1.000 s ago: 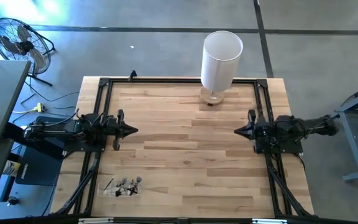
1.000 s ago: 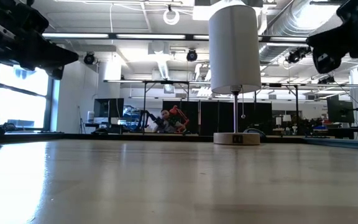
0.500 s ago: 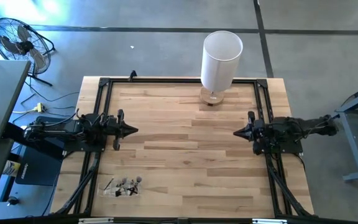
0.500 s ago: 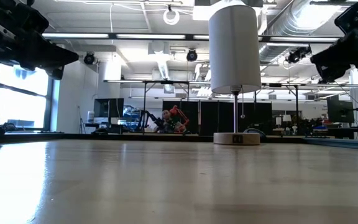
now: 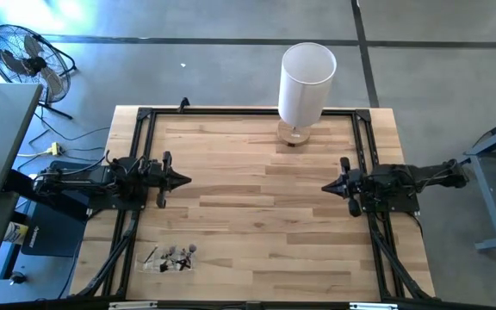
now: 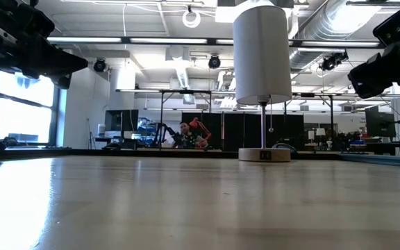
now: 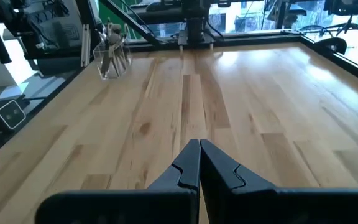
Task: Put items in baskets/containers
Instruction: Return to Home Position
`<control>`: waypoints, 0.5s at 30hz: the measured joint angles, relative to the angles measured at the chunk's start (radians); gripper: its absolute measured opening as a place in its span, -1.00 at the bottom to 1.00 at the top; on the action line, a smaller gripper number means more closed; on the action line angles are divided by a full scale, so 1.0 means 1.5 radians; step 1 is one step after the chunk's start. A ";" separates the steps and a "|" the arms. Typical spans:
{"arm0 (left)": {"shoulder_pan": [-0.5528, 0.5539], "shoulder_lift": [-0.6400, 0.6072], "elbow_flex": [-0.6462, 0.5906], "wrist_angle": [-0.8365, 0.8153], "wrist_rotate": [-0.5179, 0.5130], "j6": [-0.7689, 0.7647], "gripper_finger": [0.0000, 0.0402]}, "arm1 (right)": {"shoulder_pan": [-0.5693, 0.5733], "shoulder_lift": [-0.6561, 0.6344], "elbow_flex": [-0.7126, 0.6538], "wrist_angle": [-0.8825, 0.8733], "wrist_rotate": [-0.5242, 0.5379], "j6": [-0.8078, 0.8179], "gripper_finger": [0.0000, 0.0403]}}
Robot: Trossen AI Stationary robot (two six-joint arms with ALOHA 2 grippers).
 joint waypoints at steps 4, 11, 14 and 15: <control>0.000 0.000 0.000 0.000 0.000 0.000 -0.99 | 0.000 0.000 0.000 -0.002 0.012 -0.006 -1.00; 0.000 0.000 0.000 0.000 0.000 0.000 -0.99 | 0.000 0.000 0.000 -0.003 0.082 0.000 -1.00; 0.000 0.000 0.000 0.000 0.000 0.000 -0.99 | 0.000 0.000 0.000 -0.003 0.096 0.000 -1.00; 0.000 0.000 0.000 0.000 0.000 0.000 -0.99 | 0.000 0.000 0.000 -0.003 0.096 0.000 -1.00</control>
